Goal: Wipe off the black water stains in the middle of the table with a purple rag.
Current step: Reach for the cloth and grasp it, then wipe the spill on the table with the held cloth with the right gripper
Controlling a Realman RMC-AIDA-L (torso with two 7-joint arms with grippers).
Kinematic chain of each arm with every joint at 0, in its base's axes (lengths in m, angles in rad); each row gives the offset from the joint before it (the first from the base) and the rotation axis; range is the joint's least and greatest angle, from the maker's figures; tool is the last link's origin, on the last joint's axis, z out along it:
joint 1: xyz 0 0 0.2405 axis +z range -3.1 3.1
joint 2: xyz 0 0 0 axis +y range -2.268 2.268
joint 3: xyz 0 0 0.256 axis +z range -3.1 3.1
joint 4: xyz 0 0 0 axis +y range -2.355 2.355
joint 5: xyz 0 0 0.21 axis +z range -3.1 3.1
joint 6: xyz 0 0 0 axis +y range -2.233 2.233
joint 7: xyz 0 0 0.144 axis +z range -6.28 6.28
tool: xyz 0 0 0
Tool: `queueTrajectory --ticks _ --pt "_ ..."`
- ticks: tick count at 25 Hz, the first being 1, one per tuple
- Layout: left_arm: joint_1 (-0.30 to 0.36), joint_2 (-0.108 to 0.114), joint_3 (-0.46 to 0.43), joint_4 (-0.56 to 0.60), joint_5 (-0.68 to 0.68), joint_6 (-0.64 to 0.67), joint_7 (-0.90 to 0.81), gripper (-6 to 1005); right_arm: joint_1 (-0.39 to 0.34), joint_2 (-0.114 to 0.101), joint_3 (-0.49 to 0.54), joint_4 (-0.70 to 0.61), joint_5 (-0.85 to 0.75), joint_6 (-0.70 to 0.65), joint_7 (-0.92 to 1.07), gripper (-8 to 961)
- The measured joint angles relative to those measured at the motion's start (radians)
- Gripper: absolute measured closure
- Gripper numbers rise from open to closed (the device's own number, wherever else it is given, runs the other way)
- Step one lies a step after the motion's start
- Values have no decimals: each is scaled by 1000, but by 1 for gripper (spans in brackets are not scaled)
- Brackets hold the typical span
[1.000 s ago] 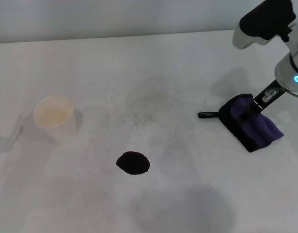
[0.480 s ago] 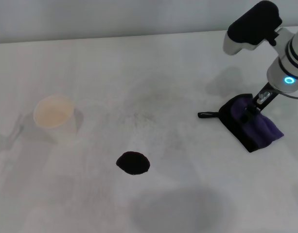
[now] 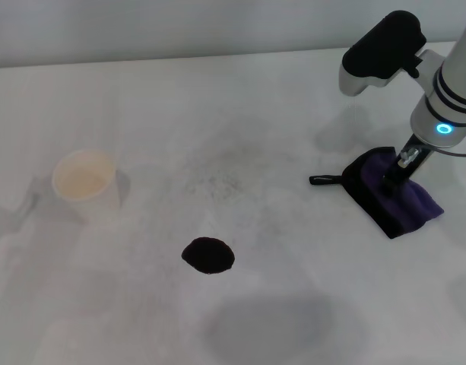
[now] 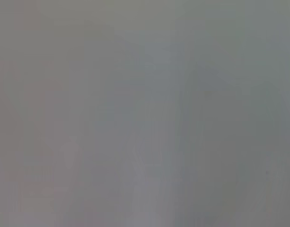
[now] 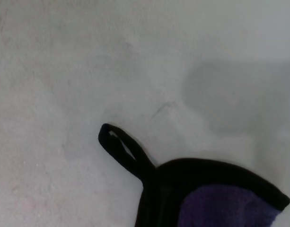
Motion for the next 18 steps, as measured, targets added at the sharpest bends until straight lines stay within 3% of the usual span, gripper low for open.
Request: queueTrajectory --ticks 10,13,18 --pt "-4 0 -6 -12 -5 6 0 114 2 1 -81 -2 -2 -23 1 645" --pt "-5 0 -6 -13 -6 15 0 115 7 2 -113 -7 0 -38 1 859" --pt "-5 0 -6 -14 -7 18 0 115 12 8 -138 5 14 -43 -4 870"
